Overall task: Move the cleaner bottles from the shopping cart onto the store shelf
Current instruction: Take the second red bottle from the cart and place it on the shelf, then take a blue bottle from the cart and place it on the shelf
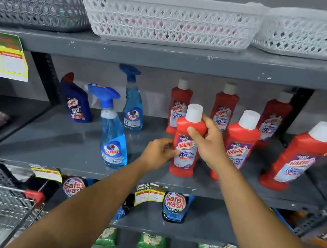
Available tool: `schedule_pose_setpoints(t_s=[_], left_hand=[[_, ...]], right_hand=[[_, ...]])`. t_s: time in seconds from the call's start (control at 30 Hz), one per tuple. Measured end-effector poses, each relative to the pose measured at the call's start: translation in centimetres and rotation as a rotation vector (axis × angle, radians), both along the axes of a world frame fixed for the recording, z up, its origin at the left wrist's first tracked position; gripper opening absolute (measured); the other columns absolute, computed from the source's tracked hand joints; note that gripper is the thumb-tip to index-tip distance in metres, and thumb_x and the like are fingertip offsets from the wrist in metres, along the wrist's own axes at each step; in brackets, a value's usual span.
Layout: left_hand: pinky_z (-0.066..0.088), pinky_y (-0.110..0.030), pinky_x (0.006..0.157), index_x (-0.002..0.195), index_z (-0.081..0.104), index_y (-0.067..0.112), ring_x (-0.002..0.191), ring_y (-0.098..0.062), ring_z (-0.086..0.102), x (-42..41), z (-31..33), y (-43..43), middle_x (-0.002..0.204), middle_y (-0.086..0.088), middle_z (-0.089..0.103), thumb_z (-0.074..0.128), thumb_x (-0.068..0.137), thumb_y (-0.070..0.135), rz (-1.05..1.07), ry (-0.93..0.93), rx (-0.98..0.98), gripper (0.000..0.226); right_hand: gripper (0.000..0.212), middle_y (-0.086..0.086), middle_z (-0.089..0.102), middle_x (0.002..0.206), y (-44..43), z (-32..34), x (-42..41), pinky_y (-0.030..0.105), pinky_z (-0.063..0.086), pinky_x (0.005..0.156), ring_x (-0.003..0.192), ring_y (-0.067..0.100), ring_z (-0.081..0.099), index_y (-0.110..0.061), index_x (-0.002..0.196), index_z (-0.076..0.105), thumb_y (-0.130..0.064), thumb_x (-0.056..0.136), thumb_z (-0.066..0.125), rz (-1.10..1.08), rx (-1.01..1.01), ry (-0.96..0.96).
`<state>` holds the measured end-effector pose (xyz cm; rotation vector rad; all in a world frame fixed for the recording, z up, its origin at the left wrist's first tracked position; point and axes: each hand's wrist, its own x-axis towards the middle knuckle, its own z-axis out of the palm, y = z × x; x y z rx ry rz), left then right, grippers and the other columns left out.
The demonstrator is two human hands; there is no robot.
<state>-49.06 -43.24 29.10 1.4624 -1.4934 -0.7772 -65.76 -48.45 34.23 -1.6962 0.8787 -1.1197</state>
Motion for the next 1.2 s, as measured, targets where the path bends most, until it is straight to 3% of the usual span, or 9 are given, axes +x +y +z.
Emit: schedule_pose_setpoints(t_s=[0.1, 0.2, 0.3, 0.4, 0.57, 0.77, 0.93, 1.1, 1.2], left_hand=[[0.052, -0.031, 0.095, 0.122, 0.059, 0.009, 0.105, -0.014, 0.065, 0.3, -0.2, 0.5, 0.118, -0.005, 0.067, 0.068, 0.083, 0.018, -0.023, -0.032, 0.023, 0.041], [0.046, -0.034, 0.103, 0.133, 0.049, 0.009, 0.121, -0.020, 0.056, 2.3, -0.3, 2.7, 0.135, -0.009, 0.057, 0.067, 0.084, 0.016, 0.067, -0.056, 0.048, 0.052], [0.046, -0.030, 0.103, 0.124, 0.059, 0.014, 0.116, -0.014, 0.060, 6.4, 0.1, 6.7, 0.127, -0.005, 0.063, 0.067, 0.084, 0.021, 0.192, -0.135, -0.046, 0.041], [0.048, -0.014, 0.093, 0.109, 0.064, 0.027, 0.099, 0.008, 0.062, 12.1, 0.8, 13.0, 0.110, 0.004, 0.069, 0.067, 0.084, 0.018, 0.358, -0.110, -0.108, 0.027], [0.049, -0.008, 0.068, 0.098, 0.066, 0.013, 0.069, 0.011, 0.062, 22.9, 0.9, 26.4, 0.087, 0.001, 0.069, 0.064, 0.084, 0.003, 0.786, 0.000, -0.088, 0.018], [0.050, -0.016, 0.063, 0.090, 0.070, 0.017, 0.056, 0.012, 0.061, 32.1, -6.0, 43.0, 0.062, 0.022, 0.071, 0.068, 0.084, 0.016, 1.186, 0.058, 0.291, 0.006], [0.050, -0.045, 0.092, 0.117, 0.062, 0.002, 0.110, -0.039, 0.061, 34.6, -16.4, 52.1, 0.117, -0.026, 0.066, 0.067, 0.085, 0.016, 1.349, 0.289, 0.718, 0.036], [0.052, -0.040, 0.082, 0.133, 0.046, 0.000, 0.094, -0.036, 0.065, 32.6, -25.3, 57.2, 0.131, -0.031, 0.054, 0.058, 0.087, 0.004, 1.270, 0.518, 1.014, 0.048], [0.044, -0.032, 0.097, 0.140, 0.038, 0.006, 0.123, -0.031, 0.052, 32.5, -29.7, 58.7, 0.143, -0.022, 0.045, 0.058, 0.088, 0.005, 1.149, 0.623, 1.092, 0.055]], right_hand=[[0.063, -0.006, 0.060, 0.128, 0.5, -0.1, -0.2, 0.038, 0.055, 0.092, 0.109, 0.004, 0.062, -0.035, 0.133, 0.042, -0.034, 0.077, 0.071, -0.009, -0.036, 0.000], [0.059, -0.003, 0.047, 0.139, 2.3, 0.8, 0.4, 0.036, 0.041, 0.107, 0.125, 0.010, 0.048, -0.025, 0.135, 0.042, -0.030, 0.081, 0.065, -0.298, -0.282, -0.006], [0.032, 0.015, 0.055, 0.121, 4.9, 2.2, 1.9, 0.035, 0.039, 0.104, 0.118, 0.021, 0.050, -0.005, 0.116, 0.056, -0.016, 0.087, 0.060, -0.465, -0.772, -0.155], [0.019, 0.013, 0.056, 0.106, 8.0, 1.7, 5.3, 0.028, 0.040, 0.098, 0.105, 0.019, 0.054, 0.001, 0.102, 0.062, -0.008, 0.085, 0.061, -0.230, -0.922, -0.204], [0.011, 0.014, 0.063, 0.093, 14.0, -2.8, 14.7, 0.019, 0.039, 0.096, 0.094, 0.010, 0.055, -0.004, 0.089, 0.070, -0.009, 0.082, 0.063, 0.317, -0.697, -0.022], [0.024, 0.001, 0.061, 0.104, 22.1, -6.6, 29.1, 0.017, 0.039, 0.094, 0.099, 0.010, 0.057, -0.017, 0.101, 0.068, -0.019, 0.078, 0.068, 0.888, -0.501, 0.243], [0.038, -0.001, 0.060, 0.112, 29.1, -11.1, 41.5, 0.014, 0.037, 0.083, 0.101, 0.011, 0.057, -0.022, 0.118, 0.059, -0.025, 0.081, 0.069, 1.205, -0.187, 0.684], [0.044, 0.000, 0.059, 0.113, 35.7, -20.0, 49.5, 0.027, 0.047, 0.068, 0.095, 0.019, 0.061, -0.019, 0.123, 0.052, -0.031, 0.084, 0.066, 1.364, 0.031, 1.111], [0.037, -0.002, 0.058, 0.100, 38.8, -26.0, 52.2, 0.023, 0.043, 0.061, 0.085, 0.015, 0.060, -0.018, 0.116, 0.054, -0.031, 0.083, 0.066, 1.472, 0.007, 1.331]])
